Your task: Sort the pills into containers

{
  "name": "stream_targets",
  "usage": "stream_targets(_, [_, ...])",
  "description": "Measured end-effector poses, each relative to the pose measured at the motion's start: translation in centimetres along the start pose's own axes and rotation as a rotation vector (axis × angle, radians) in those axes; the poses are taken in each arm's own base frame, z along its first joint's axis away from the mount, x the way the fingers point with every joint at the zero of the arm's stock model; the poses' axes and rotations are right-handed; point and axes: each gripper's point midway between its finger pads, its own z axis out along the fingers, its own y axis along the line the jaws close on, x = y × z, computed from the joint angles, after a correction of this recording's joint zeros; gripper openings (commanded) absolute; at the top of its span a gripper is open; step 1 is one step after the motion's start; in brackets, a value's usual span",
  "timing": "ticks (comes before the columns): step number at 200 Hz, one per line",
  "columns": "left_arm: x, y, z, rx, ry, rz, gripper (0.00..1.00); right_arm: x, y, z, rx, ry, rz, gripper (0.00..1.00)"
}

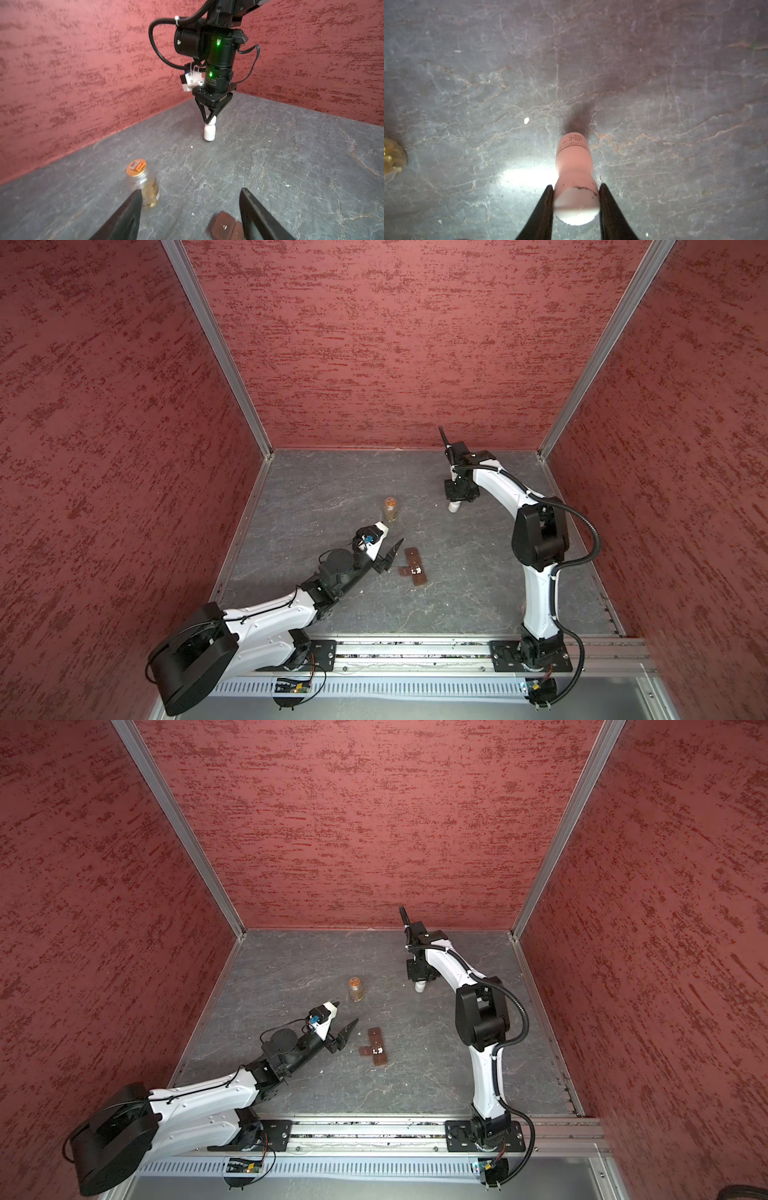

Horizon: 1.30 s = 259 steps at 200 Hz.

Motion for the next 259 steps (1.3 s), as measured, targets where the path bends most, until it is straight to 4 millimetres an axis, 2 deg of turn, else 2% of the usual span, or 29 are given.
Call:
stream_targets(29, [0.9,0.5,-0.5,-0.018,0.047,-0.062,0.71,-2.3,-0.2,1.2,0.007,-0.024,0.005,0.24])
stream_targets(60, [0.9,1.0,-1.0,-0.035,0.057,-0.111,0.71,-3.6,-0.2,2.0,0.018,-0.037,0.003,0.3])
stream_targets(90, [1.7,1.7,-1.2,-0.059,0.093,-0.155,0.71,-3.9,-0.3,2.1,0.02,-0.03,0.003,0.42])
stream_targets(113, [2.8,1.9,-1.3,-0.067,0.138,-0.182,0.71,-4.0,-0.3,2.4,0.023,-0.019,-0.001,0.59])
stream_targets(134, [3.4,1.8,-1.5,-0.068,0.165,-0.199,0.72,-3.9,-0.3,2.8,0.027,-0.006,-0.001,0.69])
stream_targets(153, [3.8,1.6,-1.6,-0.06,0.183,-0.211,0.71,-3.8,-0.4,2.5,0.028,0.003,0.006,0.75])
stream_targets(181, [5.0,1.3,-1.9,-0.049,0.235,-0.232,0.69,-4.5,-0.3,1.5,0.022,-0.023,0.025,0.77])
stream_targets(201, [6.1,1.2,-2.1,-0.055,0.285,-0.257,0.67,-4.9,-0.3,0.0,0.014,-0.046,0.046,0.78])
stream_targets(221, [6.9,1.1,-2.4,-0.064,0.34,-0.286,0.61,-5.0,0.0,-3.0,-0.003,-0.097,0.06,0.77])
stream_targets(246, [7.7,1.0,-2.8,-0.079,0.408,-0.335,0.55,-3.3,0.3,-8.2,-0.024,-0.171,0.068,0.73])
stream_targets(259, [8.3,0.9,-3.3,-0.087,0.44,-0.367,0.47,-1.6,1.3,-10.7,-0.046,-0.21,0.055,0.71])
